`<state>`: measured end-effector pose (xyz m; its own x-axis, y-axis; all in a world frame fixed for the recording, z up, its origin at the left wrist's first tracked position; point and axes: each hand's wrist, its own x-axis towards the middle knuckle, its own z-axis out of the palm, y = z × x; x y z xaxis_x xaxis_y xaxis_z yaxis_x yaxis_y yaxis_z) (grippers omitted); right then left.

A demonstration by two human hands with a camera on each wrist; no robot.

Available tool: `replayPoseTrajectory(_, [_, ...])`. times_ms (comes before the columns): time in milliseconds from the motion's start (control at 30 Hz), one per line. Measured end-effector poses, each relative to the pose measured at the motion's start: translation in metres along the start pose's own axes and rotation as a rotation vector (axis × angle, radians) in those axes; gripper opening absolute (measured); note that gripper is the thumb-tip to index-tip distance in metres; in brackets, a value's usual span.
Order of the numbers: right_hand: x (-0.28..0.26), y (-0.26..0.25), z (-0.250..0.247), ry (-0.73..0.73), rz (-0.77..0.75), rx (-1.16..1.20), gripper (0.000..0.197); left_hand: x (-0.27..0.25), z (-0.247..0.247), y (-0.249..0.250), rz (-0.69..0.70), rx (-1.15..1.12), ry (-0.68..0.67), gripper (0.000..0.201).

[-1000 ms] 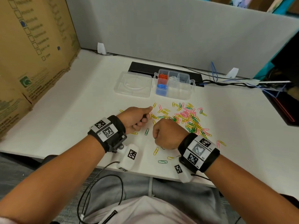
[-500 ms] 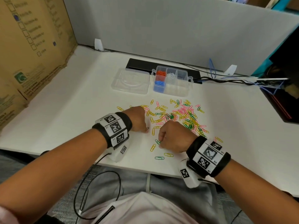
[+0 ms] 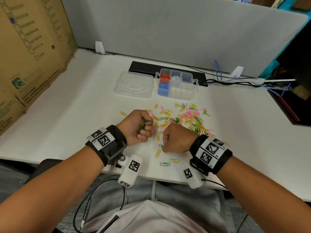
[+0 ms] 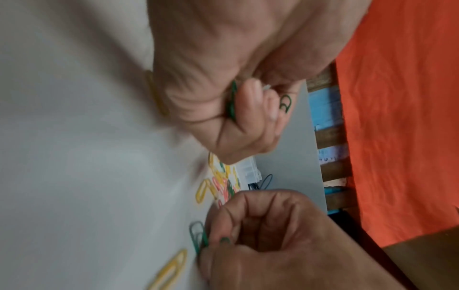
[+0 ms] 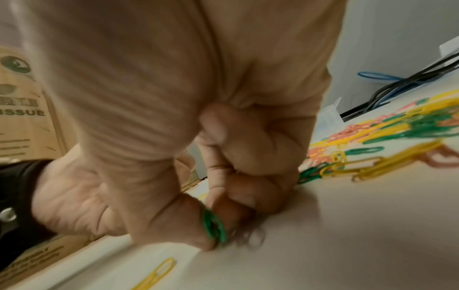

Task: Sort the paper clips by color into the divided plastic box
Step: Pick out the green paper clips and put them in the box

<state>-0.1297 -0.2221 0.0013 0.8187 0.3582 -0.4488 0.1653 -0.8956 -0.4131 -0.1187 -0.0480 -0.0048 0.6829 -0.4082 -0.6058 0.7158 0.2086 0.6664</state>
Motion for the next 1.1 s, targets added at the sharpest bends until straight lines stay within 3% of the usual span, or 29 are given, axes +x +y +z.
replayPoseTrajectory(233, [-0.019, -0.016, -0.040, 0.210, -0.140, 0.314, 0.010, 0.008, 0.008, -0.009, -0.015, -0.070, -0.001, 0.019])
replayPoseTrajectory(333, [-0.019, -0.027, -0.047, 0.262, -0.201, 0.337, 0.008, 0.013, 0.015, -0.017, -0.048, -0.081, -0.047, 0.020])
replayPoseTrajectory(433, [-0.020, -0.023, -0.045, 0.350, -0.196, 0.312, 0.006, 0.012, 0.018, -0.016, -0.044, -0.119, -0.052, 0.004])
replayPoseTrajectory(500, [-0.024, -0.014, -0.037, 0.377, -0.211, 0.269, 0.008, 0.013, 0.016, -0.014, -0.032, -0.114, 0.005, 0.020])
replayPoseTrajectory(567, [-0.033, -0.008, -0.021, 0.243, -0.207, 0.147, 0.010, 0.014, 0.014, -0.010, -0.003, -0.081, 0.077, 0.040])
replayPoseTrajectory(667, [-0.043, -0.005, 0.009, -0.011, -0.149, -0.086, 0.013, 0.011, 0.013, -0.005, 0.033, -0.073, 0.072, 0.045])
replayPoseTrajectory(833, [-0.046, -0.001, 0.023, -0.031, -0.156, -0.185, 0.010, 0.011, 0.021, -0.007, 0.092, -0.090, 0.065, 0.028])
replayPoseTrajectory(967, [-0.052, 0.000, 0.020, 0.065, -0.157, -0.171, 0.007, 0.017, 0.030, -0.011, 0.122, -0.094, 0.099, 0.023])
replayPoseTrajectory(1100, [-0.054, 0.007, -0.001, 0.308, -0.151, 0.098, 0.010, 0.022, 0.039, -0.011, 0.074, -0.075, 0.079, 0.019])
